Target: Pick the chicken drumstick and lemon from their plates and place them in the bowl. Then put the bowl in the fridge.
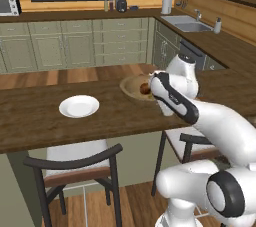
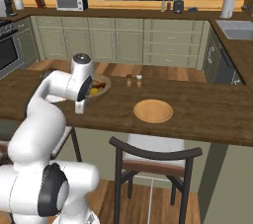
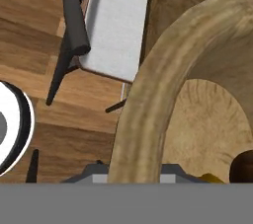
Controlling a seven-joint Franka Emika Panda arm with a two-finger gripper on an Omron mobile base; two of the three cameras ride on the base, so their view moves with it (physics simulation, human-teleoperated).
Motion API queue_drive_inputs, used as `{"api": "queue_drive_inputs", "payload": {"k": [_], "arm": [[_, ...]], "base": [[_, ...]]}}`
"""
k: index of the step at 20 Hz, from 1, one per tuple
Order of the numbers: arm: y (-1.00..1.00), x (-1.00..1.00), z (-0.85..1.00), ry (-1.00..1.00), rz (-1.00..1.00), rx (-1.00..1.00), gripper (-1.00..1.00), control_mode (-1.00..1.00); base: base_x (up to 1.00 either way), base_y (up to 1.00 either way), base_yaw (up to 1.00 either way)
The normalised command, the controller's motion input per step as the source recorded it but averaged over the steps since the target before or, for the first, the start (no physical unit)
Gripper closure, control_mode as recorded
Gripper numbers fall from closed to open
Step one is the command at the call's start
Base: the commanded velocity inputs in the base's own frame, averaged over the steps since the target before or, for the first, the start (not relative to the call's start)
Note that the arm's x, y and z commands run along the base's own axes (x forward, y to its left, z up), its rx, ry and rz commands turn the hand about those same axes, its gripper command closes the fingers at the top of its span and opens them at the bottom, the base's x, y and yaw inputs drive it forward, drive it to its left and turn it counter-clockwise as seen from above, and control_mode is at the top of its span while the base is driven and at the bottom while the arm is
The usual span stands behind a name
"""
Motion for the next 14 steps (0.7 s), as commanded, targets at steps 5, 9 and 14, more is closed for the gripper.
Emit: {"api": "queue_drive_inputs", "payload": {"k": [5,9,14], "arm": [[-0.03,-0.96,0.20,-0.36,-0.20,-0.08,1.00,-1.00],[0.12,-0.34,0.34,0.02,-0.44,0.04,1.00,-1.00],[-0.10,-0.10,0.49,0.27,0.05,0.09,1.00,-1.00]], "base": [[0.00,0.00,0.00],[0.00,0.00,0.00],[0.00,0.00,0.00]]}}
